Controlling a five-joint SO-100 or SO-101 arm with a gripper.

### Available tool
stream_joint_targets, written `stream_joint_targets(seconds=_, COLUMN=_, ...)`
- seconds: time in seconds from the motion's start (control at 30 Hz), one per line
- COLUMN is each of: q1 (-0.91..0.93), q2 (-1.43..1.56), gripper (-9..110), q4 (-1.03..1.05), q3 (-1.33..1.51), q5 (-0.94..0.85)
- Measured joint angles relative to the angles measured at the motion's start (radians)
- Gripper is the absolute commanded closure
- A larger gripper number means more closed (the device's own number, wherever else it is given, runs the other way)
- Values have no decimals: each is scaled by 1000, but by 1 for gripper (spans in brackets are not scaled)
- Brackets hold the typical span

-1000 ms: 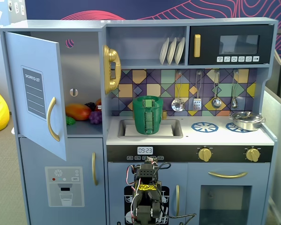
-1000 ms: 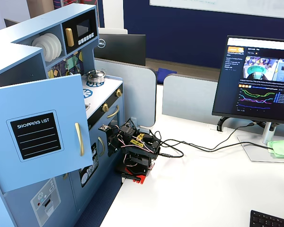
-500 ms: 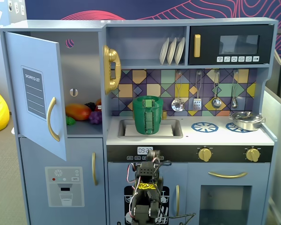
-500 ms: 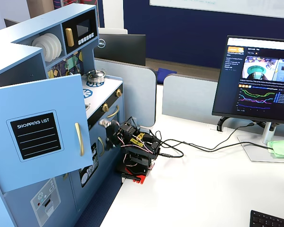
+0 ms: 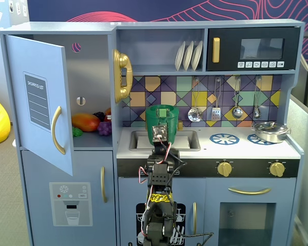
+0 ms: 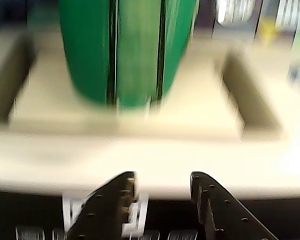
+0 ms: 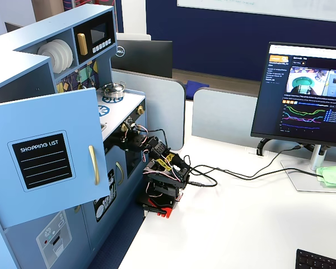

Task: Take off the lid from the green recipient and place it on the counter

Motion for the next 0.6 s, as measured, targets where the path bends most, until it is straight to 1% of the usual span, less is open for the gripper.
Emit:
stream_joint_targets(seconds=0.23, q1=-3, q2=-106, gripper=79, q4=-57, q3=-149, q5=-17)
stream_joint_targets(seconds=0.3, q1=-6, q2=-152, gripper=80, q4=-74, q3=-195, q5=-17)
stream_joint_targets(seconds=0.33, q1=-8, q2=-176, gripper=85, q4=-87, q3=-216, q5=-17)
stream_joint_targets(seconds=0.4, q1=-8, q2=-225, gripper=89, q4=-120, q3=-253, q5=-12)
stream_joint_targets(seconds=0.53, q1=-15, q2=-288, gripper=88, q4=-238, q3=-299, q5=137)
stream_joint_targets(seconds=0.6, q1=-28, q2=-311, gripper=88, q4=-262, q3=-322, q5=169)
